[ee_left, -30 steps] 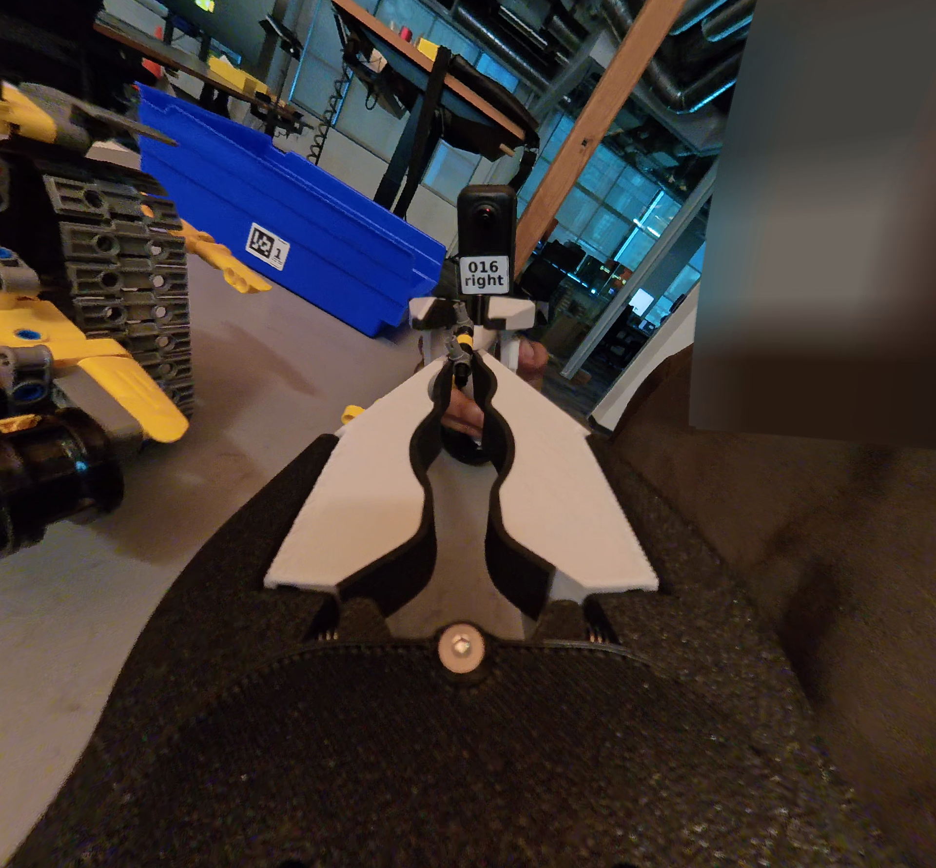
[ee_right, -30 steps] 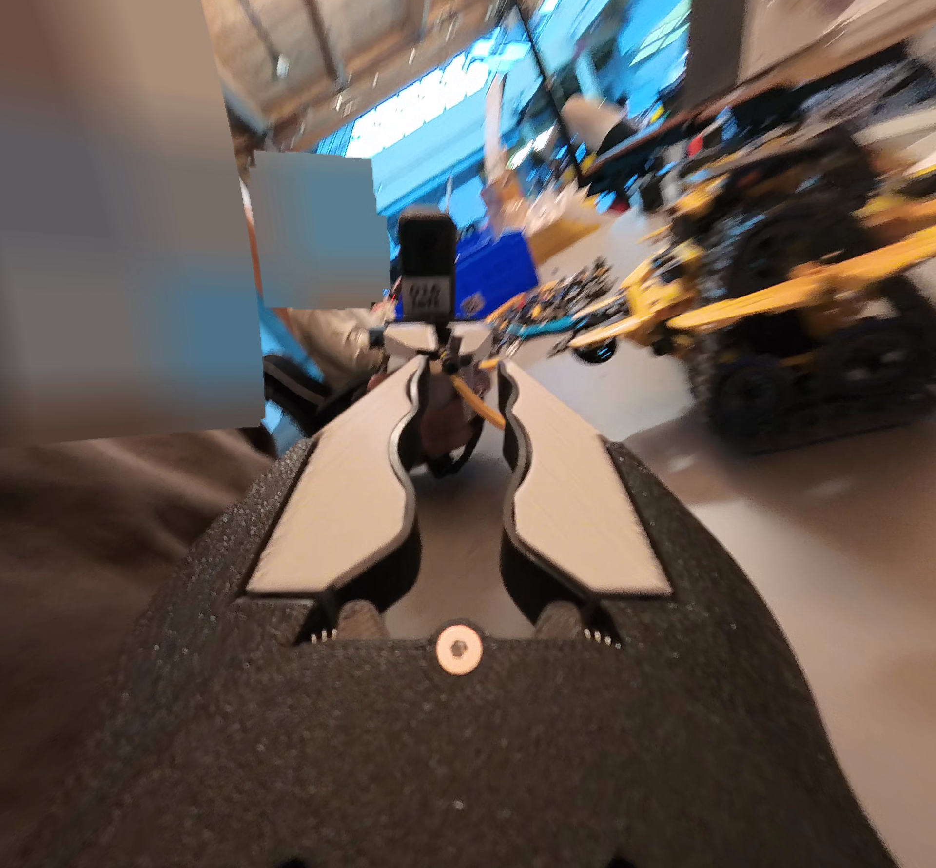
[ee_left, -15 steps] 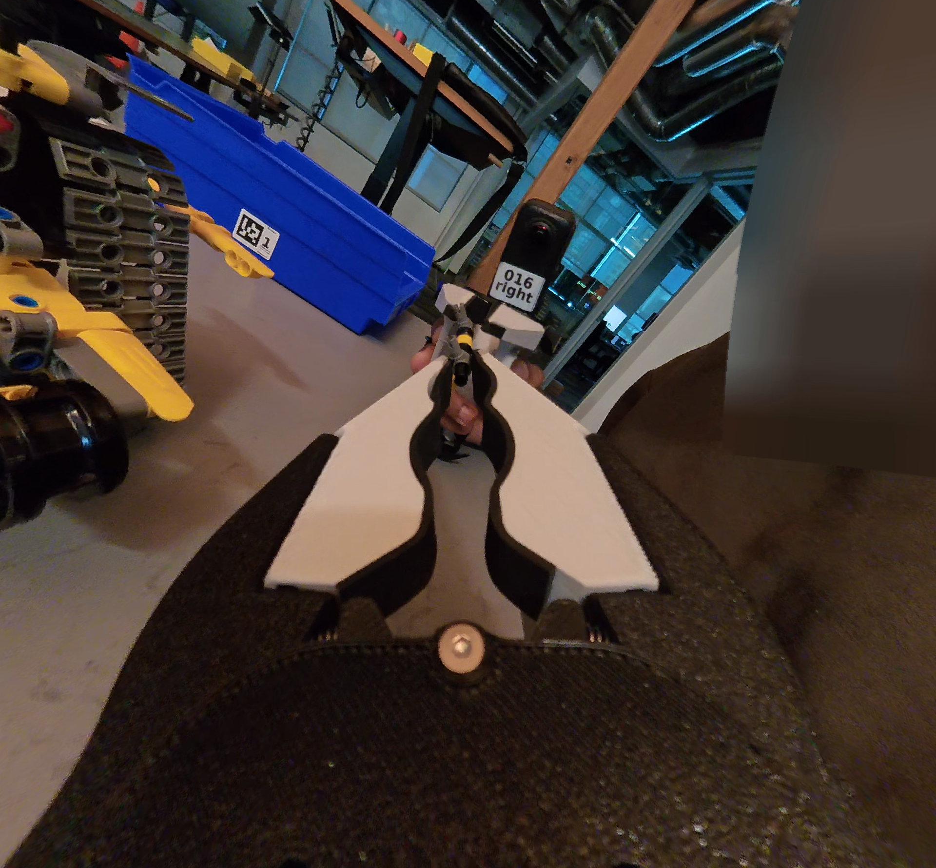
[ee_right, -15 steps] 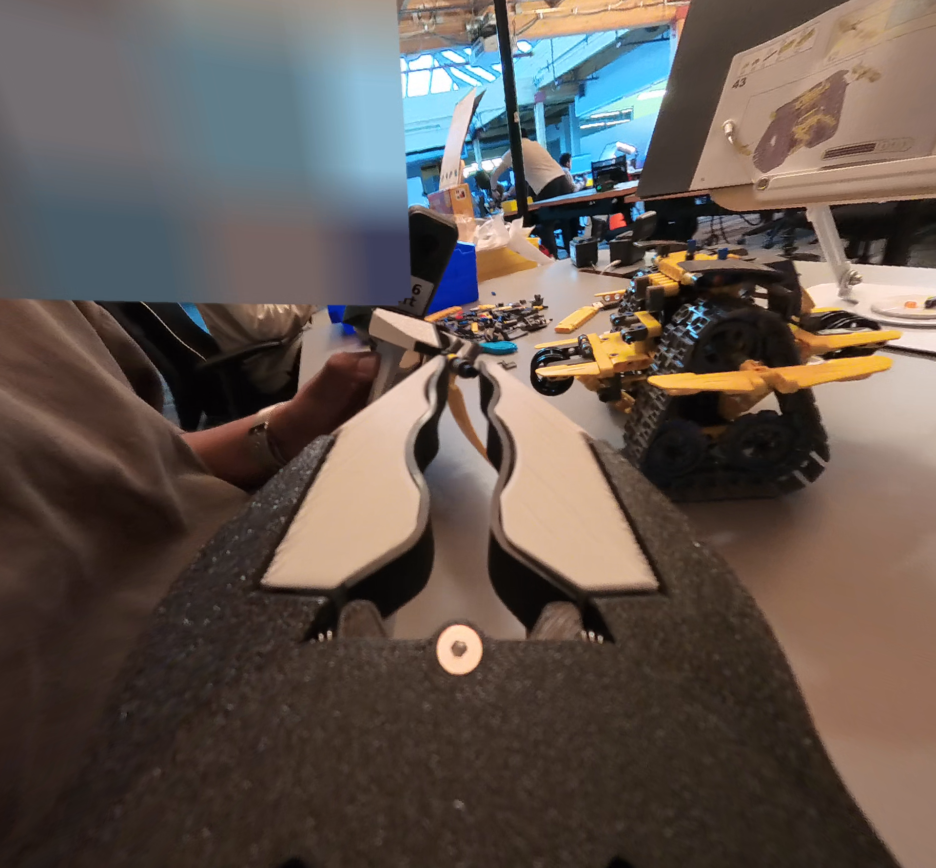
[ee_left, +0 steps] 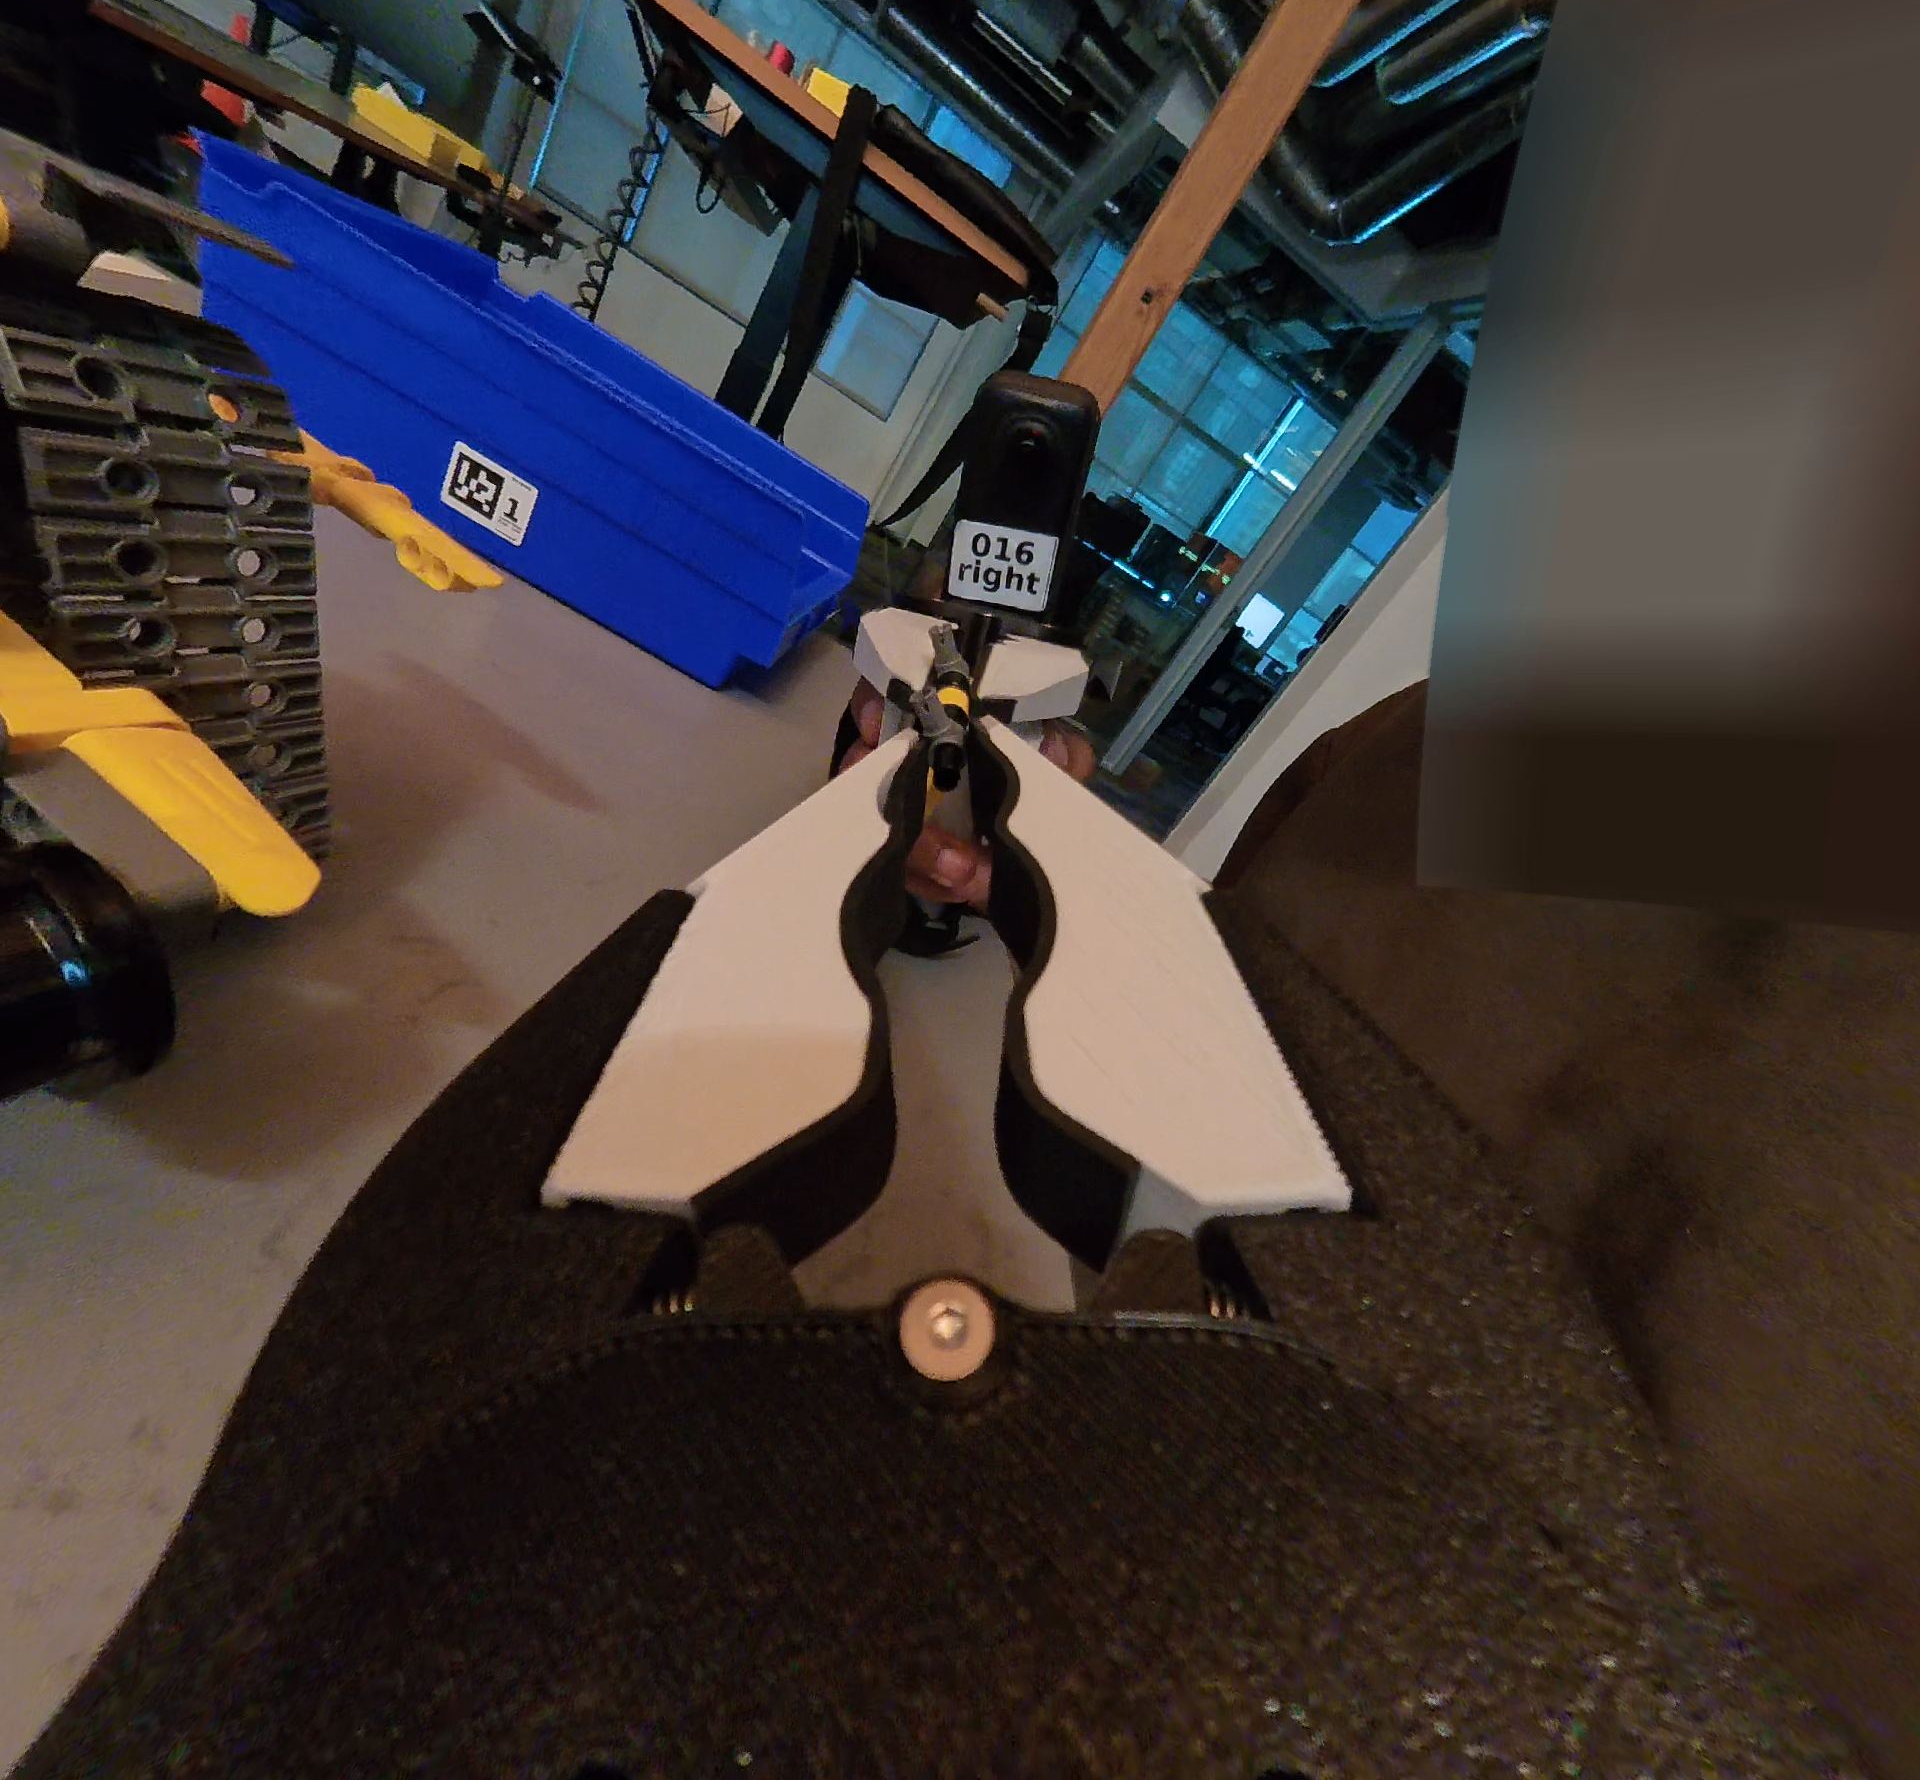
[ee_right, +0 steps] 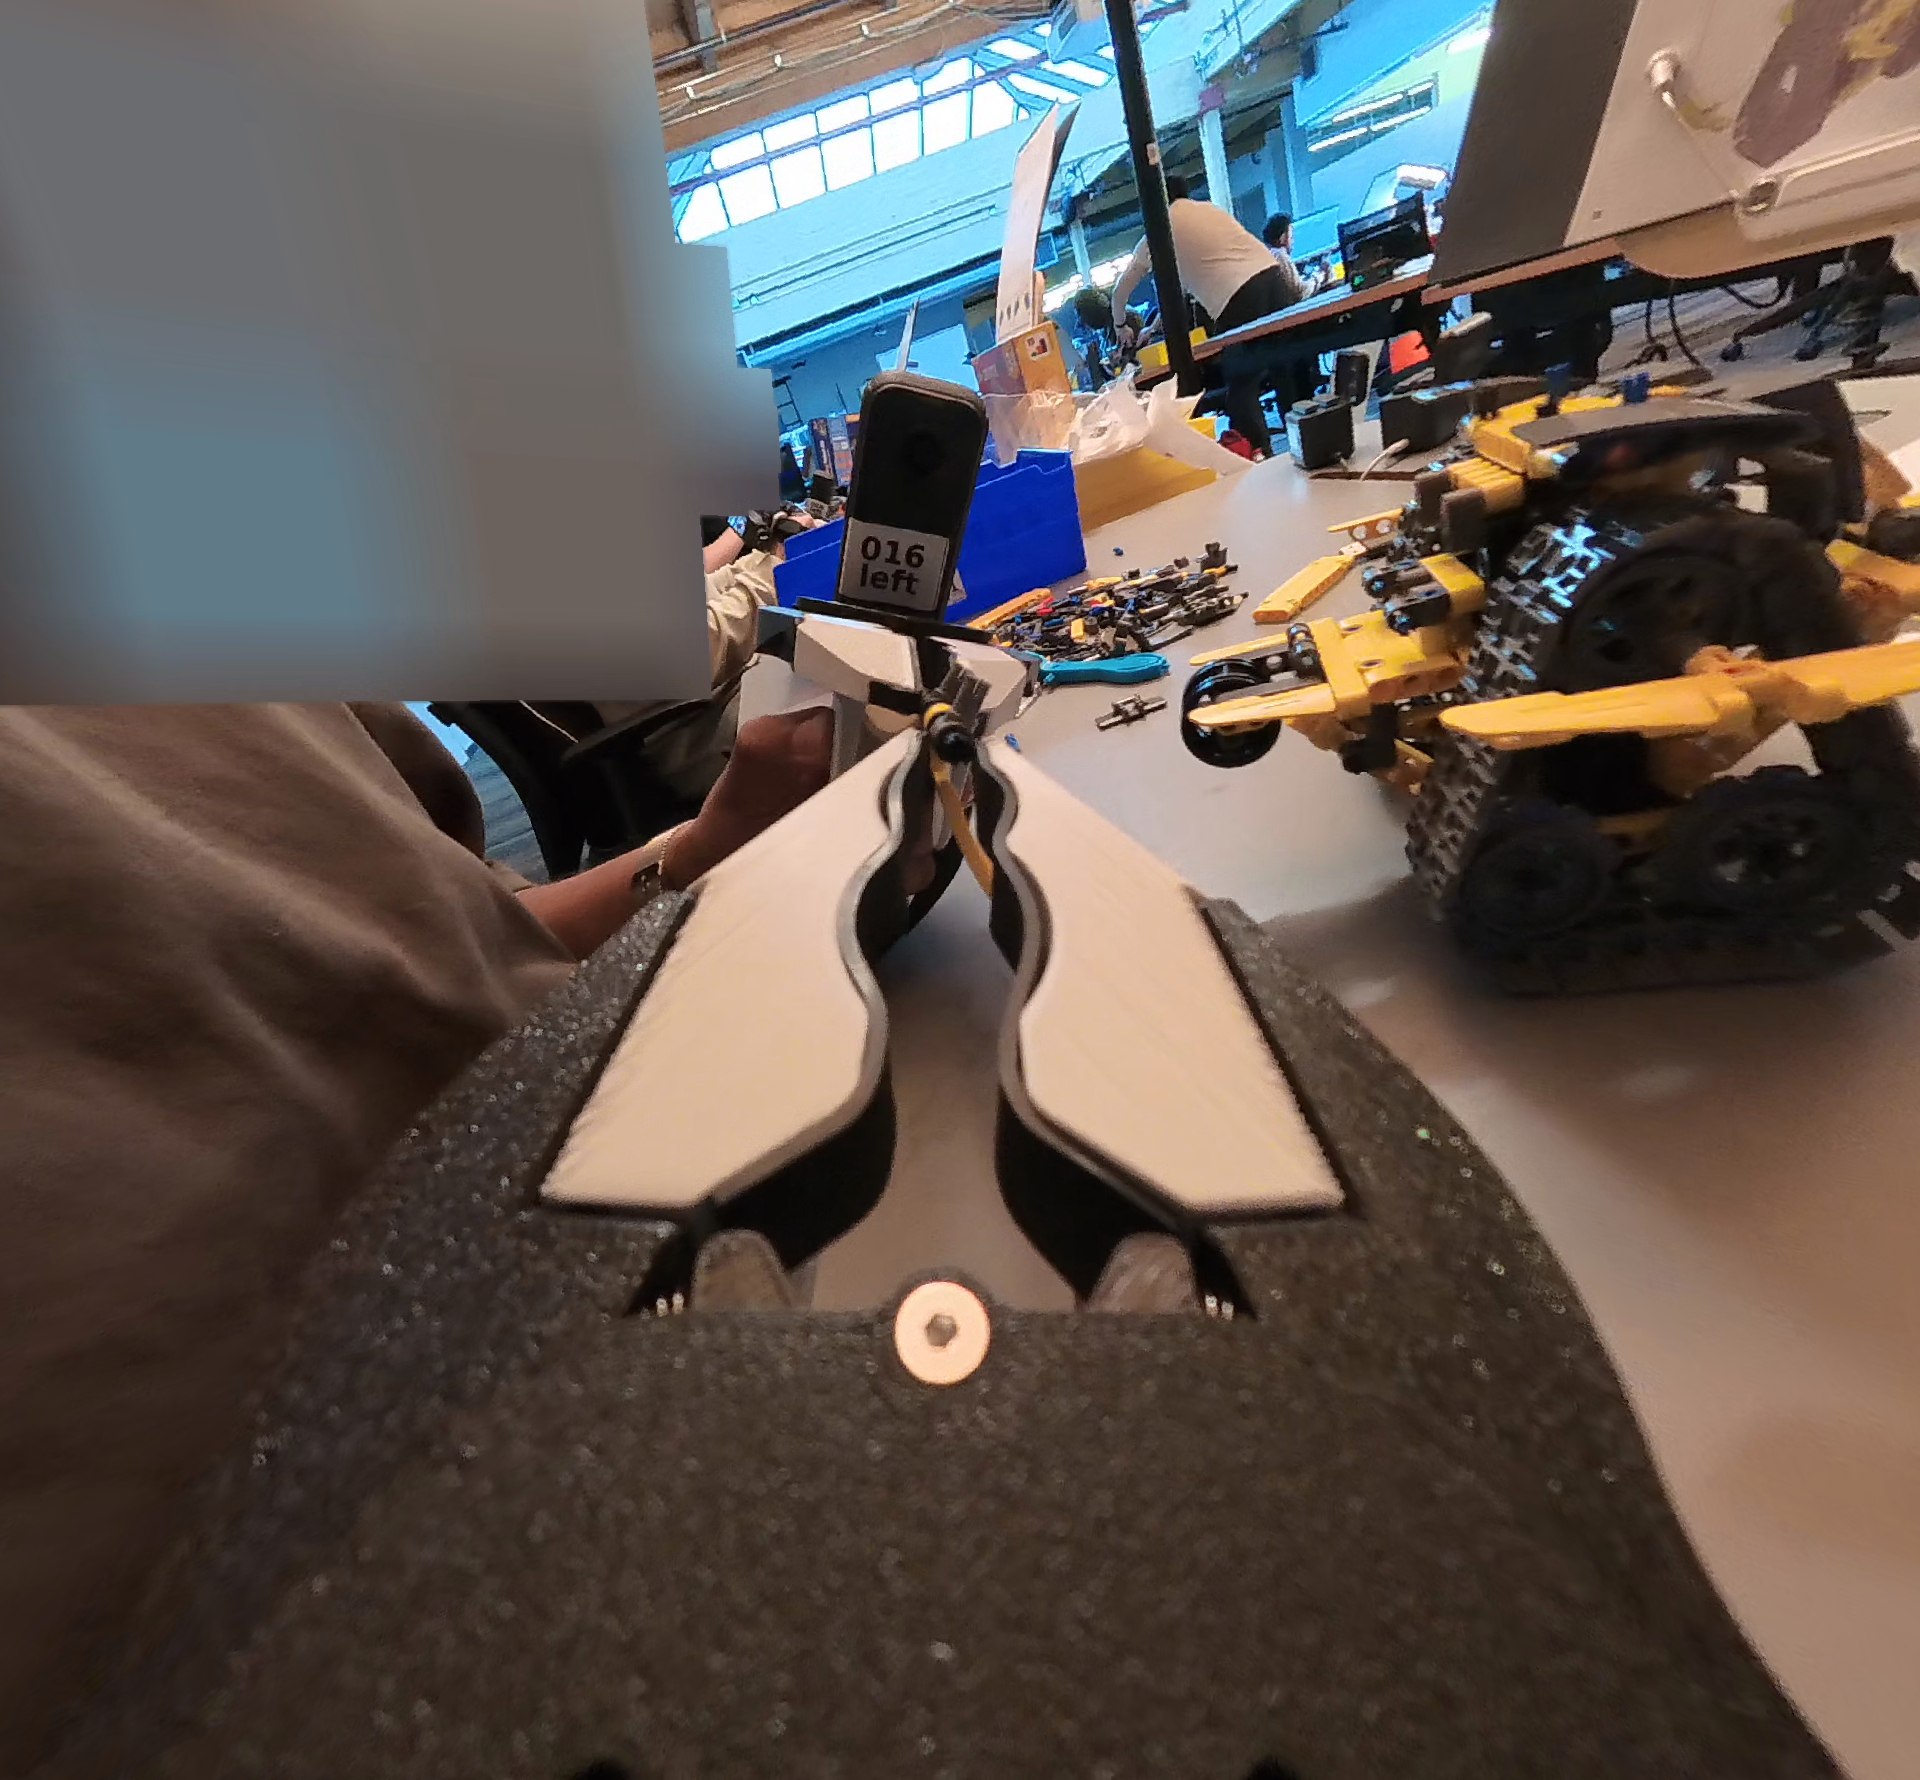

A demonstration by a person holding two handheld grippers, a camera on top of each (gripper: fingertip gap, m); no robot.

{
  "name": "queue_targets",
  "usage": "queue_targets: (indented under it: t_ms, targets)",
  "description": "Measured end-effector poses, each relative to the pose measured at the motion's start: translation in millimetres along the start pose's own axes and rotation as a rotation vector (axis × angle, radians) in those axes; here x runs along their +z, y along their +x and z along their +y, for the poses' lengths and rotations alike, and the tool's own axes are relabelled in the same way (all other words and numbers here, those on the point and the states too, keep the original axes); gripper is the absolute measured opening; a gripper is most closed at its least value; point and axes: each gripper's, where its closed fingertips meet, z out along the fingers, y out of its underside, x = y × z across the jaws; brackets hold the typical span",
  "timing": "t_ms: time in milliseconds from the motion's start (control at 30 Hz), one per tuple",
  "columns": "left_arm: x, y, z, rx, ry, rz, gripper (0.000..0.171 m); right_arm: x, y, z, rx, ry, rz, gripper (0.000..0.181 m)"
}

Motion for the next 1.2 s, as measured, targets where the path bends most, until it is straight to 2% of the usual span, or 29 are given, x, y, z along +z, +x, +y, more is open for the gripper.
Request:
queue_targets:
  t_ms: [67, 167, 633, 700, 767, 833, 1000, 1200]
  targets:
    - [0, 0, 0, 0.003, -0.003, -0.002, 0.005, 0, 0, 0, 0.007, 0.001, -0.005, 0.007]
    - [0, 0, 1, 0.007, -0.009, -0.007, 0.005, -1, -3, -2, 0.018, 0.013, -0.020, 0.017]
    - [4, 5, 5, 0.101, -0.037, -0.022, 0.005, -8, -5, -7, 0.083, 0.029, -0.050, 0.005]
    - [6, 7, 3, 0.122, -0.024, -0.021, 0.031, -9, -5, -8, 0.088, 0.033, -0.055, 0.005]
    - [10, 8, 8, 0.135, -0.048, -0.017, 0.039, -11, -7, -9, 0.095, 0.035, -0.066, 0.005]
    - [14, 7, 12, 0.155, -0.073, -0.037, 0.035, -11, -9, -8, 0.082, 0.035, -0.080, 0.005]
    - [14, 13, 10, 0.234, -0.063, -0.041, 0.006, -7, -16, -4, -0.133, 0.029, -0.051, 0.005]
    - [15, 21, 10, 0.295, -0.066, -0.027, 0.004, -9, -22, -8, -0.205, 0.057, -0.064, 0.005]
